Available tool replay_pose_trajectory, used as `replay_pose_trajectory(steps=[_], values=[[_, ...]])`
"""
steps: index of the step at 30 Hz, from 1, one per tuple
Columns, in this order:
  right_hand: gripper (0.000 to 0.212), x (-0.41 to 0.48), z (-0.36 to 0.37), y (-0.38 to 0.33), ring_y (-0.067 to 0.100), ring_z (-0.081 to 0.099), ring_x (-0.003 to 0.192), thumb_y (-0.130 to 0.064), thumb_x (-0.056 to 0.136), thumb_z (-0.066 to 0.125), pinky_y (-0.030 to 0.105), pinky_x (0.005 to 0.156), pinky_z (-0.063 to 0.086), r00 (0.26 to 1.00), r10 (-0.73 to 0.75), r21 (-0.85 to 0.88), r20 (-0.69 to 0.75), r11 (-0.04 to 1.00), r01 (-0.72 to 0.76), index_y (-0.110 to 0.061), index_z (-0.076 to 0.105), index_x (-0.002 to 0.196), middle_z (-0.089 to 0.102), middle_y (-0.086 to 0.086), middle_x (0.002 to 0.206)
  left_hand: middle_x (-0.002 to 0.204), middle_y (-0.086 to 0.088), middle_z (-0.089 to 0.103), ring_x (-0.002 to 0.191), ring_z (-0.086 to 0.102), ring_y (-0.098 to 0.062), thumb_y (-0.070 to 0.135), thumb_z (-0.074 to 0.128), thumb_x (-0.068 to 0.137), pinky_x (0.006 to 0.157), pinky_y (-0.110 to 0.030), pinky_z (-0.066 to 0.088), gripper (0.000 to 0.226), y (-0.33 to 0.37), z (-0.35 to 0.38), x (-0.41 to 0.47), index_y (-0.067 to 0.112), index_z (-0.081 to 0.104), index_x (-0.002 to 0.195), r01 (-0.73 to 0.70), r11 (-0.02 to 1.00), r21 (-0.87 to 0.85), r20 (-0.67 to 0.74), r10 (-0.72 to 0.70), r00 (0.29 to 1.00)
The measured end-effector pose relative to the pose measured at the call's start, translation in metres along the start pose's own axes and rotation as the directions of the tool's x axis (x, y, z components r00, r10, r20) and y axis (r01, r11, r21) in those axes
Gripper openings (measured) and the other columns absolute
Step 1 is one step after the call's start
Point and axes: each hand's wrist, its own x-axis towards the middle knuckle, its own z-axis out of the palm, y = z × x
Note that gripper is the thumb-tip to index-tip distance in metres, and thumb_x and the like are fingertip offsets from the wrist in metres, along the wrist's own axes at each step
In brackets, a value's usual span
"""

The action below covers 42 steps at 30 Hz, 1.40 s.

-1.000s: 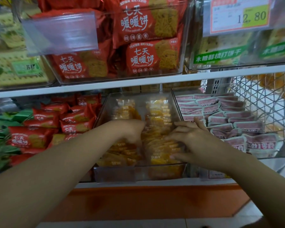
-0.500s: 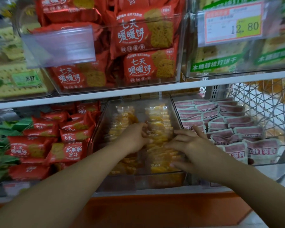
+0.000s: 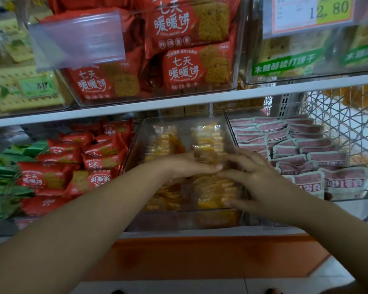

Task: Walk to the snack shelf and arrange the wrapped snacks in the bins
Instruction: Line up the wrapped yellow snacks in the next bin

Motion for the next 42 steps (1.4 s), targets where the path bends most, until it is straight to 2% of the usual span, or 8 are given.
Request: replay_pose_trajectory(steps=[3, 9, 15, 21, 26, 34, 38, 42], values=[[0.083, -0.008, -0.006, 0.004, 0.017, -0.009, 0.144, -0.063, 0.077, 0.059, 0.041, 0.116, 0.011, 0.989, 0.110, 0.039, 0.100, 0.993, -0.115, -0.043, 0.015, 0.144, -0.015, -0.010, 0.155, 0.158, 0.002, 0.010, 0.143, 0.016, -0.019, 0.050, 0.062, 0.081, 0.110, -0.030, 0.021, 0.099, -0.002, -0.007, -0.002, 0.023, -0.003, 0.151, 0.036, 0.989, 0.141, 0.070, -0.047, 0.996], [0.092, -0.012, -0.006, -0.001, 0.008, 0.008, 0.144, -0.066, 0.079, 0.050, 0.022, 0.109, 0.023, 0.974, 0.152, 0.052, 0.166, 0.985, -0.163, -0.030, 0.001, 0.149, -0.036, -0.017, 0.146, 0.159, -0.001, -0.008, 0.144, 0.009, -0.017, 0.050, 0.068, 0.075, 0.106, -0.021, 0.020, 0.126, -0.015, -0.014, -0.004, 0.026, -0.038, 0.137, 0.054, 0.924, 0.378, 0.171, -0.127, 0.977], [0.086, -0.002, -0.007, 0.001, 0.017, 0.030, 0.133, -0.067, 0.080, 0.048, 0.027, 0.108, 0.029, 0.984, 0.069, -0.057, 0.165, 0.997, -0.061, -0.021, 0.020, 0.148, 0.007, -0.008, 0.154, 0.157, 0.002, -0.016, 0.143, 0.010, -0.012, 0.050, 0.075, 0.066, 0.110, -0.020, 0.022, 0.137, -0.023, -0.013, -0.005, 0.034, -0.044, 0.131, 0.000, 0.923, 0.384, 0.229, -0.095, 0.969], [0.081, 0.005, -0.006, 0.003, 0.020, 0.030, 0.127, -0.052, 0.081, 0.060, 0.030, 0.105, 0.031, 0.981, 0.065, -0.042, 0.184, 0.997, -0.058, -0.023, 0.022, 0.147, 0.021, -0.007, 0.148, 0.158, 0.003, -0.007, 0.135, 0.026, -0.006, 0.042, 0.077, 0.073, 0.104, -0.015, 0.031, 0.135, -0.029, -0.005, -0.011, 0.038, -0.048, 0.126, -0.045, 0.923, 0.381, 0.231, -0.048, 0.972], [0.080, 0.004, 0.005, 0.010, 0.027, 0.062, 0.089, -0.042, 0.053, 0.086, 0.037, 0.070, 0.056, 0.998, 0.036, -0.100, 0.059, 0.995, -0.030, -0.017, 0.056, 0.123, 0.060, 0.003, 0.116, 0.157, 0.004, 0.005, 0.124, 0.044, -0.008, 0.047, 0.075, 0.073, 0.103, -0.023, 0.041, 0.133, -0.037, 0.006, -0.008, 0.043, -0.049, 0.122, -0.100, 0.935, 0.340, 0.135, 0.057, 0.989], [0.046, 0.019, 0.001, 0.005, 0.026, 0.065, 0.081, -0.037, 0.063, 0.078, 0.032, 0.059, 0.051, 0.983, 0.171, -0.085, -0.067, 0.981, -0.176, -0.029, 0.064, 0.106, 0.066, -0.008, 0.102, 0.150, 0.011, 0.015, 0.114, 0.033, 0.003, 0.022, 0.072, 0.082, 0.069, 0.003, 0.039, 0.120, -0.031, -0.002, 0.007, 0.032, -0.033, 0.140, -0.109, 0.994, 0.017, -0.030, 0.110, 0.993], [0.047, 0.027, -0.005, -0.001, 0.020, 0.050, 0.115, -0.042, 0.082, 0.061, 0.033, 0.085, 0.046, 0.985, 0.174, -0.128, -0.006, 0.976, -0.174, -0.041, 0.048, 0.128, 0.046, -0.019, 0.136, 0.158, 0.003, 0.002, 0.132, 0.029, -0.007, 0.021, 0.074, 0.080, 0.087, -0.011, 0.040, 0.123, -0.032, -0.005, 0.008, 0.036, -0.034, 0.138, -0.096, 0.995, -0.001, -0.040, 0.096, 0.995], [0.049, 0.027, -0.011, -0.005, 0.017, 0.040, 0.121, -0.042, 0.088, 0.053, 0.027, 0.096, 0.037, 0.985, 0.147, -0.132, 0.095, 0.982, -0.134, -0.045, 0.037, 0.135, 0.032, -0.020, 0.145, 0.158, -0.002, 0.009, 0.132, 0.038, -0.012, 0.023, 0.075, 0.079, 0.103, -0.023, 0.040, 0.129, -0.033, -0.003, 0.004, 0.034, -0.041, 0.133, -0.068, 0.997, 0.034, 0.008, 0.068, 0.998]])
